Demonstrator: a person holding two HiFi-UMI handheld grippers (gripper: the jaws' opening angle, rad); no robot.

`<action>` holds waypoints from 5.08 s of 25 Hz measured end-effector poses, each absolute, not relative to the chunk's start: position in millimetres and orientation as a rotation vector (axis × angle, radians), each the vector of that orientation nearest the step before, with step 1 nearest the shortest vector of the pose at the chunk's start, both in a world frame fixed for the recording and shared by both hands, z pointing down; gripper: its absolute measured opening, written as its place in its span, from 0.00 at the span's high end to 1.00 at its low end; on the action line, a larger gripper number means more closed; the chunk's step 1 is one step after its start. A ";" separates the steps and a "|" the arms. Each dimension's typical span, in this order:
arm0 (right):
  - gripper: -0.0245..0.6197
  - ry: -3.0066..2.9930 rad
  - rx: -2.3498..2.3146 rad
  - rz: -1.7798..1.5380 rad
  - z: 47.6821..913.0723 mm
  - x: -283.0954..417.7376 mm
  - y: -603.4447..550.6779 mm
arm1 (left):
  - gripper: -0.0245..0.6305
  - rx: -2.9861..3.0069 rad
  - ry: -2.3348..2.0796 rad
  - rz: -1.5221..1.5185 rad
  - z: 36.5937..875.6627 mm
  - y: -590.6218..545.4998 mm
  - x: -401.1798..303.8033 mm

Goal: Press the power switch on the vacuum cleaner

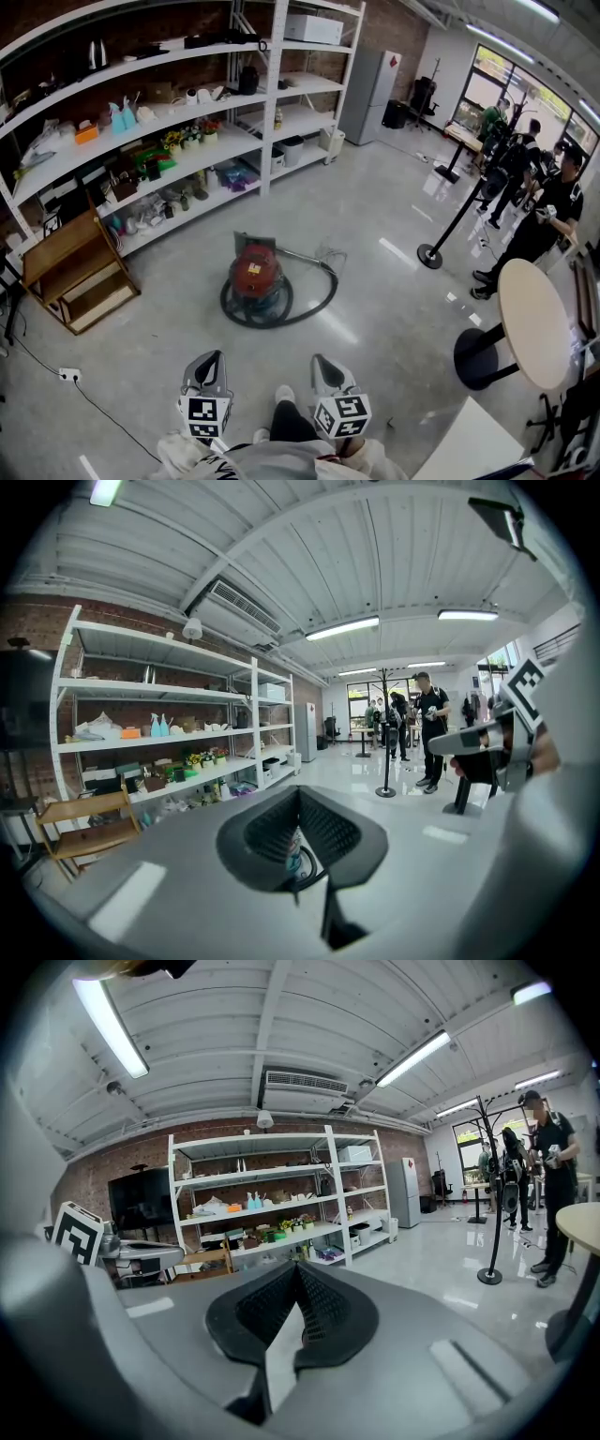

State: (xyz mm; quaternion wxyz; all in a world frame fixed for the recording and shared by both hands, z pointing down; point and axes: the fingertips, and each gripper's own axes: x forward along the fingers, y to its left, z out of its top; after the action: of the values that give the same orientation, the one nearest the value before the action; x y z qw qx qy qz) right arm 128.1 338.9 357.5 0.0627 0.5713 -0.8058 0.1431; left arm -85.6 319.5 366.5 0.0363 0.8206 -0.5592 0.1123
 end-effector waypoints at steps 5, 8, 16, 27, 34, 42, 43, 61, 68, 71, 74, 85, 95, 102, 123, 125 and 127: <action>0.96 -2.434 1.730 0.441 359.6 128.5 333.4 | 0.96 2.519 -1.717 0.360 366.8 313.8 -86.0; 0.96 -2.432 1.729 0.449 361.2 127.8 329.3 | 0.96 2.516 -1.718 0.368 369.4 310.1 -87.2; 0.96 -2.440 1.720 0.459 364.2 124.9 310.0 | 0.96 2.505 -1.729 0.381 371.5 293.8 -90.4; 0.96 -2.448 1.661 0.489 374.2 119.8 275.8 | 0.96 2.463 -1.742 0.388 379.0 263.5 -90.9; 0.96 -2.450 1.635 0.509 375.0 125.0 242.8 | 0.96 2.448 -1.748 0.404 377.0 232.7 -84.1; 0.96 -2.478 1.588 0.540 378.7 127.2 205.2 | 0.96 2.409 -1.783 0.439 376.3 202.8 -81.6; 0.96 -2.481 1.584 0.544 378.5 128.4 200.5 | 0.96 2.408 -1.787 0.440 374.9 198.5 -80.1; 0.96 -2.537 1.514 0.555 376.9 158.3 122.7 | 0.96 2.365 -1.868 0.473 366.4 135.6 -53.4; 0.96 -2.543 1.503 0.548 376.0 172.8 102.2 | 0.96 2.363 -1.875 0.463 364.8 115.0 -37.1; 0.96 -2.541 1.515 0.544 378.8 180.8 97.0 | 0.96 2.369 -1.877 0.458 367.5 110.5 -31.2; 0.96 -2.540 1.523 0.545 379.6 184.4 92.5 | 0.96 2.366 -1.881 0.458 368.2 107.2 -30.7; 0.96 -2.556 1.508 0.541 376.4 182.6 82.3 | 0.96 2.325 -1.921 0.459 367.9 102.2 -39.9; 0.96 -2.538 1.521 0.555 382.0 183.5 67.0 | 0.96 2.335 -1.894 0.462 374.2 85.2 -38.0; 0.96 -2.517 1.520 0.569 387.9 176.6 50.3 | 0.96 2.327 -1.887 0.458 376.7 66.8 -46.5; 0.96 -2.464 1.582 0.573 383.6 137.9 -30.2 | 0.96 2.386 -1.792 0.470 378.5 -29.0 -80.5; 0.96 -2.454 1.589 0.580 383.9 134.8 -35.4 | 0.96 2.394 -1.775 0.470 379.1 -36.3 -82.4; 0.96 -2.443 1.595 0.588 385.9 133.5 -39.5 | 0.96 2.397 -1.764 0.476 381.5 -43.0 -83.6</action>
State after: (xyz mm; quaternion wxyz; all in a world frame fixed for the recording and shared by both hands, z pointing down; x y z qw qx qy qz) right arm 133.5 -39.5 385.9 0.0826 0.5343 -0.8179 0.1969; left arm -83.6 -43.0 381.5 0.0638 0.7936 -0.5842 0.1576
